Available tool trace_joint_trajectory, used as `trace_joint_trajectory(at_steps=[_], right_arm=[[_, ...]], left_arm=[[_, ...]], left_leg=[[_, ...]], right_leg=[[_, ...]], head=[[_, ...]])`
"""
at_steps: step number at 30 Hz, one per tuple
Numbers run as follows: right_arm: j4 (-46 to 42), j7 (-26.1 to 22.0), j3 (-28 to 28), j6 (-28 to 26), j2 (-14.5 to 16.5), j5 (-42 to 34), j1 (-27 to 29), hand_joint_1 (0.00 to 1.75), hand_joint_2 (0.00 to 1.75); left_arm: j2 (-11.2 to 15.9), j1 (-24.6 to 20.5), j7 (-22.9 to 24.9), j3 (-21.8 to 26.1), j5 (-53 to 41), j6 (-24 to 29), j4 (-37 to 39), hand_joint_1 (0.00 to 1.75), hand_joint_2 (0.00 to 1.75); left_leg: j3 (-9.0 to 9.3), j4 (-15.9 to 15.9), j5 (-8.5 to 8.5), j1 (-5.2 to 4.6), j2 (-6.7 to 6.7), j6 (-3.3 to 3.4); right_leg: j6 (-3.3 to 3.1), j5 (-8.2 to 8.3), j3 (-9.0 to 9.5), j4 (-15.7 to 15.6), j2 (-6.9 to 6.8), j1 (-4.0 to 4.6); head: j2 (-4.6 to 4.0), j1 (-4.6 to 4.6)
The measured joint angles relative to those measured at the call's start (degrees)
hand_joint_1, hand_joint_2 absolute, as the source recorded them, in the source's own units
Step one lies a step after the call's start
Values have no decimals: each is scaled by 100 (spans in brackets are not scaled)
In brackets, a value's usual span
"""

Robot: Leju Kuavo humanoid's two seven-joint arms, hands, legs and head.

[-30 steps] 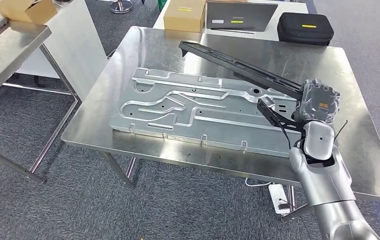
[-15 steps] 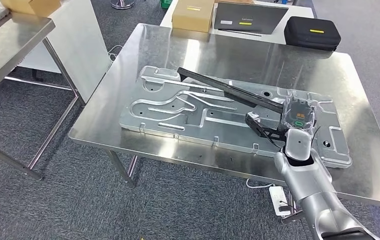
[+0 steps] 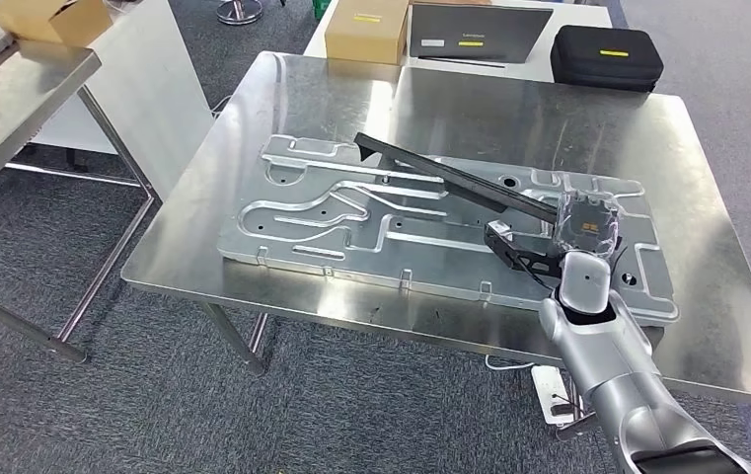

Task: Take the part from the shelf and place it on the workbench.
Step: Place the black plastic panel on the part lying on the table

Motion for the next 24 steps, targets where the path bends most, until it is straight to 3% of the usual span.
trace_joint_trajectory(at_steps=[3, 5, 7, 9, 11, 13, 14, 15, 16, 17, 19, 20, 22, 24], right_arm=[[46, -33, 121, -19, 40, 0, 8, 175, 175], [92, -26, 284, -63, 73, 0, 23, 175, 175], [160, -31, 468, -93, 102, 0, 66, 175, 175], [230, -57, 612, -99, 128, 0, 128, 87, 87], [303, -81, 727, -109, 144, 0, 176, 0, 0], [387, -63, 858, -81, 147, 0, 236, 0, 0], [425, -46, 922, -63, 147, 0, 281, 0, 0], [451, -27, 977, -58, 147, 0, 318, 0, 0], [465, -15, 1018, -68, 146, 0, 335, 0, 0], [473, -10, 1046, -84, 145, 0, 333, 0, 0], [480, -5, 1077, -103, 140, 0, 294, 0, 0], [482, -5, 1083, -105, 139, 0, 279, 0, 0], [480, -4, 1095, -105, 138, 0, 262, 0, 0], [476, -3, 1110, -102, 145, 0, 259, 0, 0]], left_arm=[[11, 5, -47, 0, 0, 27, 1, 0, 175], [16, 2, -88, 0, 0, 40, 3, 0, 175], [15, -2, -104, -1, 0, 42, 5, 0, 175], [14, -7, -100, -2, 1, 42, 6, 0, 175], [15, -8, -74, -2, 3, 45, 7, 0, 175], [16, 5, -42, -1, 7, 80, 7, 0, 87], [16, 12, -35, 0, 9, 101, 7, 0, 44], [16, 18, -34, 0, 12, 115, 7, 0, 0], [16, 21, -39, 0, 14, 118, 7, 0, 0], [16, 20, -45, 0, 16, 115, 7, 0, 0], [13, 16, -49, 0, 24, 111, 8, 0, 0], [11, 13, -44, 0, 27, 111, 9, 0, 0], [8, 8, -31, 0, 31, 108, 13, 0, 0], [7, 5, -21, 0, 31, 105, 16, 0, 0]], left_leg=[[506, -1037, 525, 18, -1, -7], [705, -1442, 614, 9, -9, 36], [712, -1462, 602, -5, -12, 108], [722, -1490, 624, 6, -5, 179], [726, -1509, 640, 23, -2, 239], [723, -1509, 635, 19, -3, 267], [726, -1508, 631, 17, -5, 271], [732, -1507, 628, 17, -7, 271], [745, -1507, 622, 16, -8, 267], [763, -1507, 614, 15, -8, 260], [789, -1504, 594, 8, -3, 227], [793, -1503, 587, 6, 0, 203], [805, -1514, 582, 9, 5, 137], [808, -1467, 523, 17, 11, 77]], right_leg=[[66, -67, -9, 98, 30, -2], [122, -105, -45, 168, 48, 16], [170, -107, -60, 178, 62, 19], [225, -183, -90, 266, 56, 1], [276, -466, -302, 743, 43, -17], [308, -782, -668, 1492, 40, -29], [315, -825, -793, 1724, 39, -34], [312, -762, -825, 1755, 39, -35], [296, -593, -734, 1543, 38, -34], [268, -375, -559, 1170, 37, -27], [193, -95, -206, 439, 32, 14], [164, -55, -115, 246, 30, 39], [124, -67, -78, 152, 35, 75], [70, -30, -21, 72, 32, 43]], head=[[0, 0], [0, 6], [0, 11], [0, 9], [0, 10], [0, 10], [0, 10], [0, 10], [0, 10], [0, 10], [0, 10], [0, 10], [0, 9], [1, 7]])
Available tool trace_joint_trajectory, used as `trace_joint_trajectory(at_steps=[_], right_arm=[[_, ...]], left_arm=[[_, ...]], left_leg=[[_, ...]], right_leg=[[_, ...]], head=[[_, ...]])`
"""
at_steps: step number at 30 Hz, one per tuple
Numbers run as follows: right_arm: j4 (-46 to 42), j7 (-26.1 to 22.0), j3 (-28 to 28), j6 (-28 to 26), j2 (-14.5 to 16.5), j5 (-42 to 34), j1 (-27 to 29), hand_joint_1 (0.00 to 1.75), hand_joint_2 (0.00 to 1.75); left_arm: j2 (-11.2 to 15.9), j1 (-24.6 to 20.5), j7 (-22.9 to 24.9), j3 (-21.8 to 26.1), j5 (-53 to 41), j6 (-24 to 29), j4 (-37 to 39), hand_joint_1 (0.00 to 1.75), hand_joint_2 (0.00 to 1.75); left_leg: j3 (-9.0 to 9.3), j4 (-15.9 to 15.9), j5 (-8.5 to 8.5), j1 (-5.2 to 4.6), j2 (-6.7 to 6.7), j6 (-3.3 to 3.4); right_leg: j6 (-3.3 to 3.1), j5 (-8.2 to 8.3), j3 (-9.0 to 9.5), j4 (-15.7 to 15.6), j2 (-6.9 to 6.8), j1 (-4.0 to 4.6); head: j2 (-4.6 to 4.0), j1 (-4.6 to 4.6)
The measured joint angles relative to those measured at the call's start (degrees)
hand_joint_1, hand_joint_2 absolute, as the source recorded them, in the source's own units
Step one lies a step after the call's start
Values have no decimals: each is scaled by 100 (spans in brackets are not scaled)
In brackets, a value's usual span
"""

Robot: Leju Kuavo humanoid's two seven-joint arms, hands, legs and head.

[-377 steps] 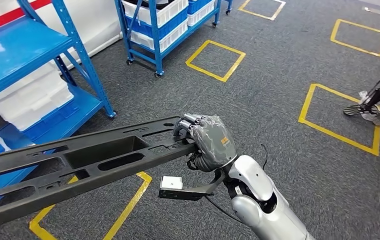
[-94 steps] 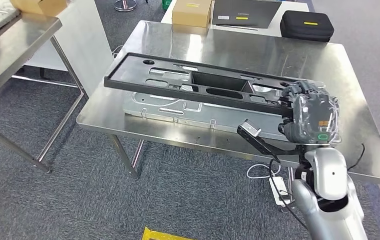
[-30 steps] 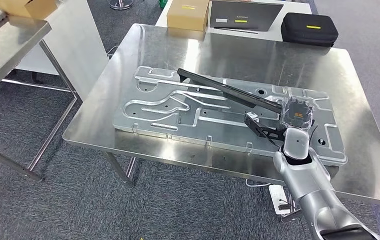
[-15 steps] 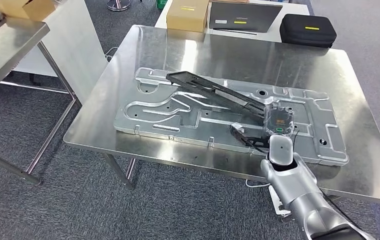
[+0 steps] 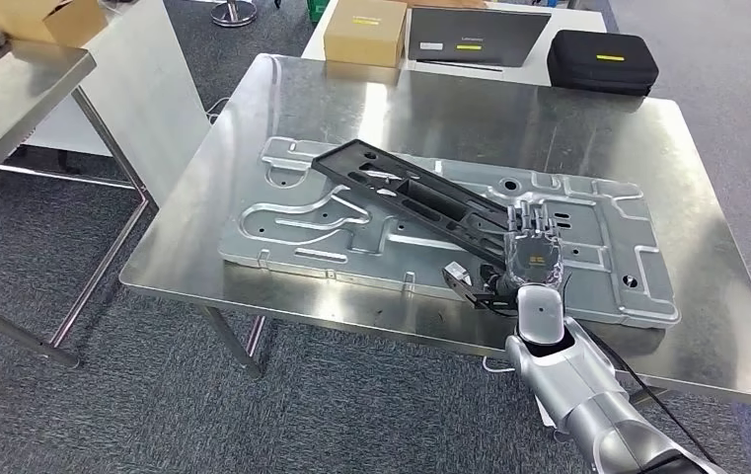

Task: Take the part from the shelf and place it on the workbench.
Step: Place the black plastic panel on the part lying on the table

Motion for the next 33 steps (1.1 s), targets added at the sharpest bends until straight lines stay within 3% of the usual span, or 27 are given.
trace_joint_trajectory(at_steps=[2, 4, 5, 6, 7, 9, 11, 16, 18, 20, 22, 23, 25, 27, 29, 31, 33], right_arm=[[-2, 0, 11, 3, 16, 0, 4, 0, 0], [-2, 3, 19, 5, 27, 0, 12, 0, 0], [-2, 5, 21, 5, 29, 0, 19, 0, 0], [-2, 8, 24, 3, 31, 0, 24, 0, 0], [-2, 11, 26, -1, 32, 0, 29, 0, 0], [-9, 28, 28, -9, 33, 0, 33, 0, 0], [-33, 70, 29, -27, 32, 0, 27, 0, 0], [-190, 83, 32, -163, 39, 0, 33, 0, 0], [-312, 15, 18, -232, 46, 0, 44, 0, 0], [-496, -29, -9, -294, 65, 0, 91, 0, 0], [-698, -37, -25, -313, 87, 0, 164, 0, 0], [-778, -37, -26, -312, 95, 0, 188, 0, 0], [-919, -34, -38, -313, 107, 0, 202, 0, 0], [-1084, -29, -54, -317, 114, 0, 213, 0, 0], [-1332, -28, -71, -311, 128, 0, 269, 0, 0], [-1686, -40, -109, -237, 154, 0, 391, 0, 0], [-2094, -96, -159, -99, 208, 0, 534, 0, 0]], left_arm=[[3, 0, 7, 0, 1, -1, 2, 0, 0], [10, 7, 14, 0, 1, -1, 3, 0, 0], [13, 13, 18, 0, 0, -1, 3, 0, 0], [14, 21, 21, 0, -1, -1, 3, 0, 0], [15, 27, 25, 0, -1, 1, 3, 0, 0], [16, 31, 29, 0, -1, 4, 3, 0, 0], [15, 28, 34, 0, -3, 4, 5, 0, 0], [8, 15, 55, 0, -9, 9, 10, 0, 0], [7, 10, 70, 0, -17, 28, 10, 0, 0], [7, 15, 92, 0, -25, 62, 10, 0, 0], [7, 22, 108, 0, -27, 90, 10, 0, 0], [7, 23, 112, 0, -27, 98, 10, 0, 0], [3, 21, 115, 0, -27, 107, 10, 0, 0], [-13, 20, 119, 0, -29, 122, 10, 0, 0], [-27, 20, 125, 0, -32, 157, 10, 0, 0], [-37, 22, 132, 0, -38, 217, 10, 0, 0], [-42, 23, 143, 0, -45, 291, 10, 0, 0]], left_leg=[[-175, 411, -271, 2, 2, -44], [-509, 1123, -624, 5, 3, -85], [-630, 1383, -703, 8, 3, -105], [-655, 1445, -669, 14, 4, -122], [-582, 1302, -536, 23, 5, -135], [-228, 598, -188, 44, 2, -149], [2, 106, -40, 41, -15, -107], [-2, 36, 4, 17, -12, 90], [-13, 21, 38, 29, -6, 145], [-35, 24, 51, 19, -6, 165], [-46, 27, 56, 6, -7, 171], [-46, 29, 56, 1, -8, 171], [-43, 34, 59, -11, -11, 167], [-67, 46, 76, -25, -10, 136], [-99, 41, 112, -26, -4, 76], [-124, 57, 81, -28, -3, 11], [-241, 364, -220, -28, -5, -38]], right_leg=[[-53, 44, 50, -81, -18, -39], [-74, 50, 40, -85, -32, -34], [-73, 49, 33, -76, -35, -34], [-71, 45, 28, -64, -34, -35], [-63, 37, 23, -44, -31, -40], [-18, -1, 4, 29, -20, -53], [49, -42, -44, 123, -6, -38], [172, -107, -112, 230, 11, -46], [213, -397, -293, 658, -1, -59], [237, -763, -622, 1403, -5, -68], [231, -842, -785, 1786, -5, -70], [211, -713, -708, 1646, -5, -69], [134, -333, -340, 914, -4, -47], [58, -118, -56, 311, -4, 0], [22, -95, -22, 178, 0, 32], [-20, -26, -22, 86, -11, -4], [-72, 71, -45, -9, -27, -39]], head=[[0, -14], [-1, -24], [-1, -25], [-1, -24], [-1, -24], [-1, -24], [0, -20], [-1, -14], [-1, -13], [-1, -13], [-1, -13], [-1, -13], [-1, -13], [0, -14], [1, -15], [0, -14], [-1, -23]])
